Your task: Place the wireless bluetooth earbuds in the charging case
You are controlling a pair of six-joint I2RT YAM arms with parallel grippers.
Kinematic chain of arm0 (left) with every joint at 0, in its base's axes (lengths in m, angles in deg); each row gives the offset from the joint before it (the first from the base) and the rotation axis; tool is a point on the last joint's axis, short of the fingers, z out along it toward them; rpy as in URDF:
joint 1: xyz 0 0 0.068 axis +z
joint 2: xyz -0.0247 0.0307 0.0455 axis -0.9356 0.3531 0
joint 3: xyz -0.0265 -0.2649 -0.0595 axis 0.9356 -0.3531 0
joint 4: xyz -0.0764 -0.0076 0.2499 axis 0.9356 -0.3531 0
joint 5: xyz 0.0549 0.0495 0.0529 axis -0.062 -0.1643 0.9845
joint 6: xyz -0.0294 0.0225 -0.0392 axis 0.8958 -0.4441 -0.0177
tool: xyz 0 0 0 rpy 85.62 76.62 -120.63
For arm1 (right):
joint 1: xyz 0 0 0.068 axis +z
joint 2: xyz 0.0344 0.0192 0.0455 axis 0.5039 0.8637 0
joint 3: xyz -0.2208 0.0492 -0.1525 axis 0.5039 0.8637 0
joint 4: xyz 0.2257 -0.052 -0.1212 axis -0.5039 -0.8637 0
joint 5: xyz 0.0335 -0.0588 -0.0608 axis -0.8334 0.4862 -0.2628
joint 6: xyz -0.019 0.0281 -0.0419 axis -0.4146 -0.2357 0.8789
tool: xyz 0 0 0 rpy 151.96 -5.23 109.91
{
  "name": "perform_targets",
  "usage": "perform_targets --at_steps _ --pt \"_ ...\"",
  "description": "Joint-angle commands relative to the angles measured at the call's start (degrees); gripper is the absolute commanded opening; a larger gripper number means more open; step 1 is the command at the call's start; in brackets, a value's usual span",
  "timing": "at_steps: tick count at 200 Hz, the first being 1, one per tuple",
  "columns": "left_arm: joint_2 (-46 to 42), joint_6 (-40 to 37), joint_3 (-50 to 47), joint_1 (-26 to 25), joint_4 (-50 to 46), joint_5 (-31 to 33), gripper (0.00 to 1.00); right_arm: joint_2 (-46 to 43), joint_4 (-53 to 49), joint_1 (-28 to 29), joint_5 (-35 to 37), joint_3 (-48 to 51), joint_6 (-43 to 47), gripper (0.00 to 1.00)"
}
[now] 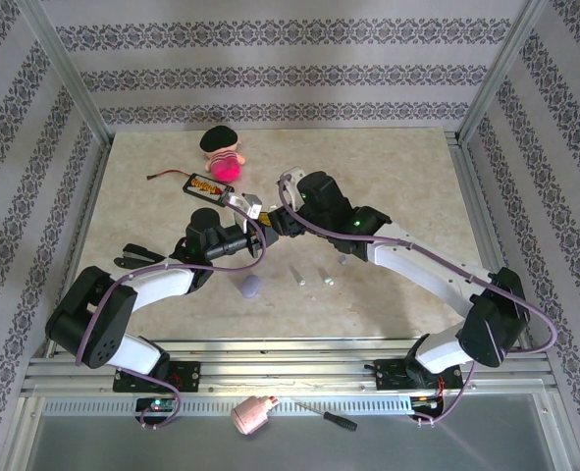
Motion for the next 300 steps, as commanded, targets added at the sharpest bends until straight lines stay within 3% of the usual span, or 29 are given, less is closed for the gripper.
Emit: perform_targets --at_steps 1,80,111,189,300 --pt "-0.6 -1.4 0.7 -0.7 4.3 0.1 0.0 -3.1 1.7 -1.1 -3.1 1.3 -2.5 0.59" --pt "0.6 -4.0 0.3 -0.8 5.6 0.1 0.0 -7.5 8.3 -6.5 -11.6 6.4 -11.9 0.72" --pt "0.9 -6.7 -0.2 -0.7 5.9 0.1 0.0 -6.2 6.9 -8.4 -15.0 5.5 -14.9 0.65" --pt "1.8 -16.6 -1.1 -0.7 5.6 -1.4 0.0 -0.7 1.5 -8.1 -18.5 0.5 -14.5 0.32" --pt "1.9 -16.2 0.3 -0.7 0.4 2.6 0.0 0.5 -0.1 -6.5 -19.9 0.1 -11.2 0.21"
